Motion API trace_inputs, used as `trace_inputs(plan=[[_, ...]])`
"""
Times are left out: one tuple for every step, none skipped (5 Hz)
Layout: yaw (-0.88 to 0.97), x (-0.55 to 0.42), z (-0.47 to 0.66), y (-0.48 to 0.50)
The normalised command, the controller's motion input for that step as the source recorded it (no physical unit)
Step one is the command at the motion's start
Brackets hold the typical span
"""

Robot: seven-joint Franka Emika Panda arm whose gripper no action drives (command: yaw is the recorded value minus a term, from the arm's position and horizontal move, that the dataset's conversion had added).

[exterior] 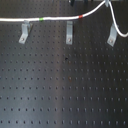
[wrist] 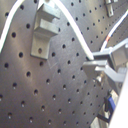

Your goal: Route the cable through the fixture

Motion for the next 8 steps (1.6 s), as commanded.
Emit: trace_inputs(plan=[[-1.00,0.000,0.00,0.000],[-0.91,-0.095,0.02,0.064],[-0.85,-0.192,0.03,0.018],[-0.37,-0.539,0.10,-0.017],[-0.22,-0.400,0.10,-0.148],[0.00,-0.018,0.00,0.000],[0.00,-0.092,0.15,0.099],[-0.05,-0.209,0.67,0.237]])
